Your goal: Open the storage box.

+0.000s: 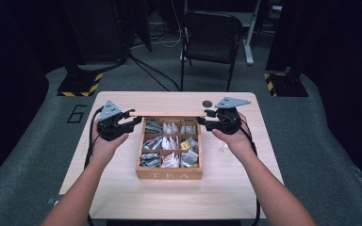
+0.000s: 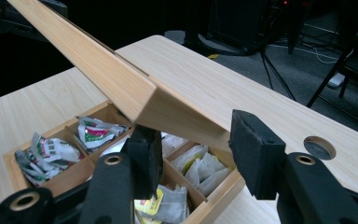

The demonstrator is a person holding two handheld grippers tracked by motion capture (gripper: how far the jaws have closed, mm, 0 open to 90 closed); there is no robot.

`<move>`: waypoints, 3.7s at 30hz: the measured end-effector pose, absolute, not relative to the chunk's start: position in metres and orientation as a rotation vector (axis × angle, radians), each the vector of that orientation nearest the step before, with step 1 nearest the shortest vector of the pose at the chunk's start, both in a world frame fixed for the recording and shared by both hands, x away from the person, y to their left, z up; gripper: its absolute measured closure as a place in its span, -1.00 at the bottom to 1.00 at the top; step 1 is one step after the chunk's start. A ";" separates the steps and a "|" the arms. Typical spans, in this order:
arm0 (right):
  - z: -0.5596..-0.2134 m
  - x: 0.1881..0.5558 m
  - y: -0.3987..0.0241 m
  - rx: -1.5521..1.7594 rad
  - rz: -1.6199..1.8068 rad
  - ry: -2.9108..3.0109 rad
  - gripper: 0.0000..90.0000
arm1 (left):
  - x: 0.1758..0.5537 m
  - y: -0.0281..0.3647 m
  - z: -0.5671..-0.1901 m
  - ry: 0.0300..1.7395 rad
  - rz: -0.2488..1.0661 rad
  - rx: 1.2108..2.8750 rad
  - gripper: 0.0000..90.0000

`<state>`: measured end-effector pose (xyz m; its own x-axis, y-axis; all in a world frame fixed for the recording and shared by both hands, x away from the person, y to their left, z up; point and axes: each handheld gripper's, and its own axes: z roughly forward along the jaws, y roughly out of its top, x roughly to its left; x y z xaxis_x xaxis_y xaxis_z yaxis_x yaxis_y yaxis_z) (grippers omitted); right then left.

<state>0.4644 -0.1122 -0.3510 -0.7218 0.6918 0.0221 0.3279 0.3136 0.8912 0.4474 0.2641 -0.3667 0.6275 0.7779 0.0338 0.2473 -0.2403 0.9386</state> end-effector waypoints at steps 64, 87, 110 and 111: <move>-0.348 0.524 -0.108 0.958 1.348 2.215 0.36 | 0.503 0.264 -0.368 0.908 0.592 1.733 0.35; -0.368 0.547 -0.098 0.997 1.339 2.173 0.28 | 0.518 0.262 -0.370 0.925 0.610 1.665 0.37; -0.387 0.558 -0.099 1.057 1.307 2.196 0.37 | 0.526 0.261 -0.370 0.942 0.602 1.637 0.38; -0.387 0.558 -0.099 1.053 1.301 2.197 0.38 | 0.527 0.261 -0.370 0.945 0.601 1.636 0.38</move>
<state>0.5583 -0.0993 -0.3874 -0.6484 0.7596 0.0513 0.4100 0.2917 0.8642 0.5267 0.2612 -0.3702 0.5534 0.8284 -0.0861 0.2727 -0.0826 0.9585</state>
